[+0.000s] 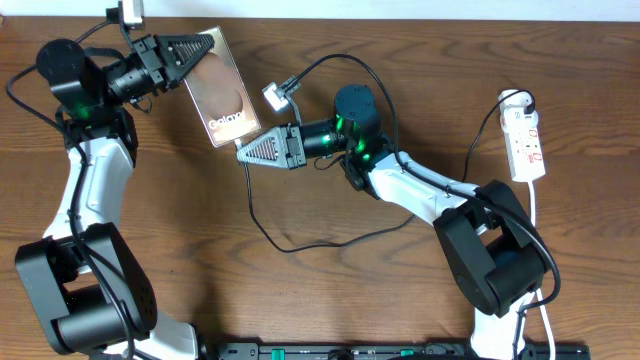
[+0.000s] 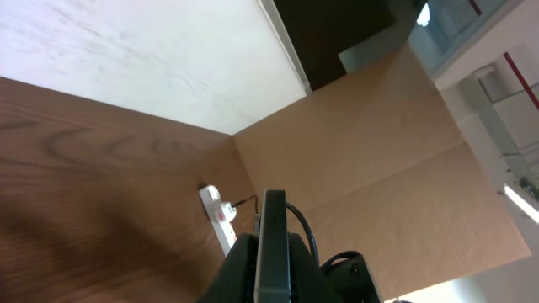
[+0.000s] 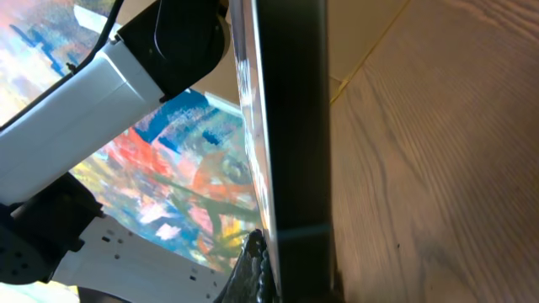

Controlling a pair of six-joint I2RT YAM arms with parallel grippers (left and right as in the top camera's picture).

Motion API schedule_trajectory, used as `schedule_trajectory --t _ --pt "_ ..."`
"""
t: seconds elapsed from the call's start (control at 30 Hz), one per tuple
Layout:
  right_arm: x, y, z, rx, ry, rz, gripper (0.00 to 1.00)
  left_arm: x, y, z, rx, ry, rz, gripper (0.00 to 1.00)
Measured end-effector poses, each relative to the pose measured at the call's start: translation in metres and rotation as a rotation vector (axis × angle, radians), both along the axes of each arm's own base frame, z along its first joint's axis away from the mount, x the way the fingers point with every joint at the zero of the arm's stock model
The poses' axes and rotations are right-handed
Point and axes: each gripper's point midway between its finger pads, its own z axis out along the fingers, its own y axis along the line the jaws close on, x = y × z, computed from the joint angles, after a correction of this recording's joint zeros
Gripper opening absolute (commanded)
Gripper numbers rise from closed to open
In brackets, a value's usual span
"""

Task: Plug charger to phone and switch on socket
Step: 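Push the plug up into the phone's port with the right gripper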

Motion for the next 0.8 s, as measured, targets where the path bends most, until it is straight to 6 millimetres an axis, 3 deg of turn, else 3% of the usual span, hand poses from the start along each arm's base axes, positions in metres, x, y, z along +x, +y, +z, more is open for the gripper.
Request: schedule_trajectory --t 0.8 --pt "-0.0045 0.0007 -0.0003 -0.001 0.0 0.02 0.01 -0.0087 -0.0044 -0.0011 0.017 -0.016 -0.056 0.08"
